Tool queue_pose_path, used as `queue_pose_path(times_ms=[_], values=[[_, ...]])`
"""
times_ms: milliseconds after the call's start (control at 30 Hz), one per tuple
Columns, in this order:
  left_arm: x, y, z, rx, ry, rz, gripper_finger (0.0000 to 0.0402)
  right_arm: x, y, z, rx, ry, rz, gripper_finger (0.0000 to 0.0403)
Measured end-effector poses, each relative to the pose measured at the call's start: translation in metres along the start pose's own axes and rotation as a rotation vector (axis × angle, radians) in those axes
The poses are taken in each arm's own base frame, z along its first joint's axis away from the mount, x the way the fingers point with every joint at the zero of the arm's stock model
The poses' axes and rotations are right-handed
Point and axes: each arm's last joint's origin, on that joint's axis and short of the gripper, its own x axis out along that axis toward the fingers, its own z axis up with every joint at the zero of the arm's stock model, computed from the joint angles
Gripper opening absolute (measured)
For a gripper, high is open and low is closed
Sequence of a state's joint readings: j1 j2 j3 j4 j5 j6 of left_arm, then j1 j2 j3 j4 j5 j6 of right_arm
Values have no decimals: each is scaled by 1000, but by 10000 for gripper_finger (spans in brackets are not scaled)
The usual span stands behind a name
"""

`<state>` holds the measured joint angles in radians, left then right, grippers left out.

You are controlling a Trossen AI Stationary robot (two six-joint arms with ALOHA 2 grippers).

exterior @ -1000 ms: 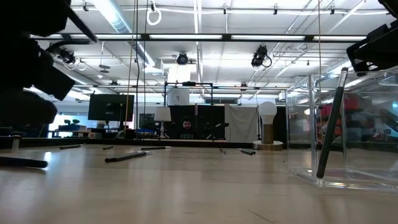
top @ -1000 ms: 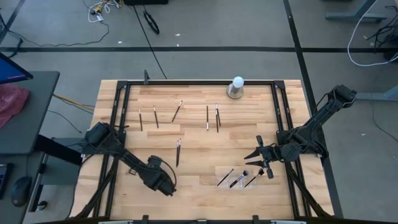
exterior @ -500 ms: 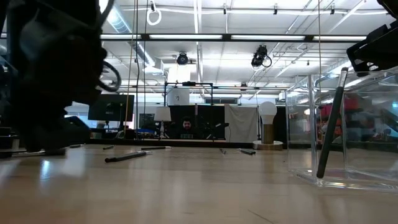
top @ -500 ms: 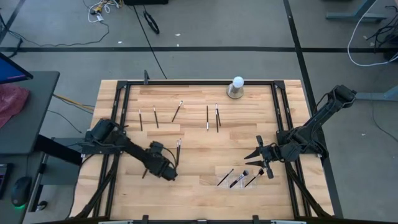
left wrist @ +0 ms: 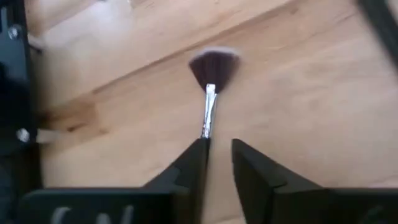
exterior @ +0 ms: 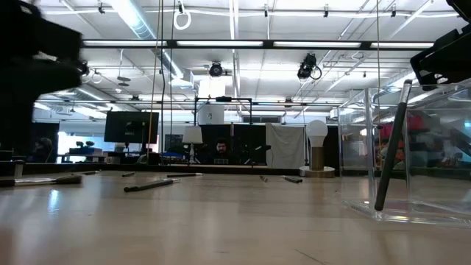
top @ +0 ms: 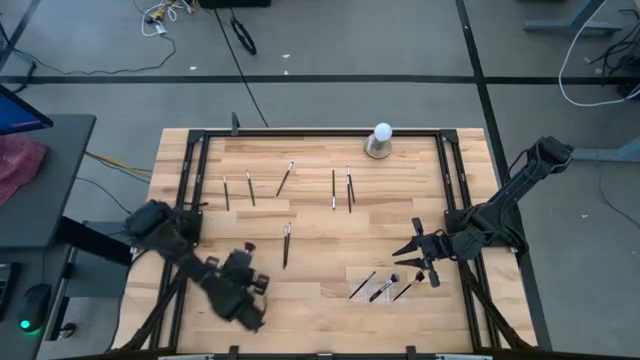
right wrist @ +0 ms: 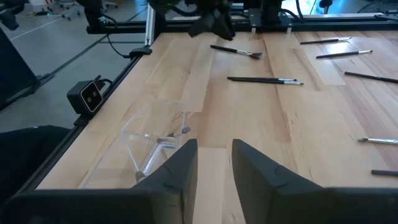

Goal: Put items in baskets/containers
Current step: Put the highlighter brush into the left section of the transparent organizer

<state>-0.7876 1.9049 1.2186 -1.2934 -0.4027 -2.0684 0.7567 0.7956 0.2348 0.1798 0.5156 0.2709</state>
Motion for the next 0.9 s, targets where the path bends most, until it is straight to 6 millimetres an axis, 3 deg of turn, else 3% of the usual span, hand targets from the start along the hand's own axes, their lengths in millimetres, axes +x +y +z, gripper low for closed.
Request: queue_pose_path(times_ms=[133,300,433,900], values=[[-7,17,-24,-97,-125,-115,153,0,0,0,1,-2,0,100],[12,20,-37,-67,-204,-226,191,0,0,0,-1,-4,-4,100],[31,23,-36,-48,-241,-241,190,0,-1,1,4,-10,-23,100],[66,44,-49,-17,-310,-362,172,0,-1,1,13,-15,-24,100]])
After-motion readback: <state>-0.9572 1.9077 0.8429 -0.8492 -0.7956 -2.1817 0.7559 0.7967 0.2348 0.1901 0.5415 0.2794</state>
